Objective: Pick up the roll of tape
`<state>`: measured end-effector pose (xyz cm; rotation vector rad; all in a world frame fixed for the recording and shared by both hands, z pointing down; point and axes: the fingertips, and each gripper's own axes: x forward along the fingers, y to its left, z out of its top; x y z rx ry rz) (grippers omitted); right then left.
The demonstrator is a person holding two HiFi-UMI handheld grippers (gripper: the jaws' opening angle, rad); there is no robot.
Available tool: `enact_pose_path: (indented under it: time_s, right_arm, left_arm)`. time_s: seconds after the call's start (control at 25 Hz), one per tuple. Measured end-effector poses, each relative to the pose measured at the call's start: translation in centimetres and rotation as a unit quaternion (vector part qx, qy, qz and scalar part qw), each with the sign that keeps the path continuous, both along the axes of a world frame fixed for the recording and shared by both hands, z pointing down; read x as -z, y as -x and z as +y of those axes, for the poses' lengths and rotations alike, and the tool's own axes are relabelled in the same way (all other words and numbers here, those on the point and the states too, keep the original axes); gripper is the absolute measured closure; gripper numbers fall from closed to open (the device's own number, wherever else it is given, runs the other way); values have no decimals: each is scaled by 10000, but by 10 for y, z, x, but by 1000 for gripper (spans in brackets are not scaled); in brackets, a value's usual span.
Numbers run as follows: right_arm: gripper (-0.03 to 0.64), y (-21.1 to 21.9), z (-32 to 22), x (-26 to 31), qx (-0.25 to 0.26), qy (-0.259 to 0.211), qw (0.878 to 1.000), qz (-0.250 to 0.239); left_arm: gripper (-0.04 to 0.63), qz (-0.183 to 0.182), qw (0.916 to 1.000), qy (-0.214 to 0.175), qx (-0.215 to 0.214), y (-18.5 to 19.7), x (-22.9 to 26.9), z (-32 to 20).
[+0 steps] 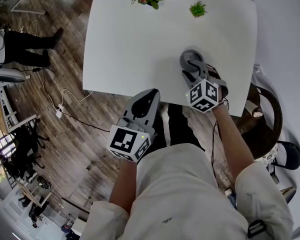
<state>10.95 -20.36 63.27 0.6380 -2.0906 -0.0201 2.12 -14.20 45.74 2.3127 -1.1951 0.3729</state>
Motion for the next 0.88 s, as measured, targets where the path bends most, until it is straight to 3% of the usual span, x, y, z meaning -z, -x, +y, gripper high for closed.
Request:
enact_pose_path:
  time_s: [0.44, 0.88]
  right_arm:
    - [534, 0, 2, 0, 135, -147, 9996, 203]
    - [545, -1, 1, 0, -86, -232, 9995, 180]
  left_arm:
    - [574, -19, 10000, -30, -23, -1, 3, -1]
    - [574, -39, 9999, -92, 24, 6, 5, 3]
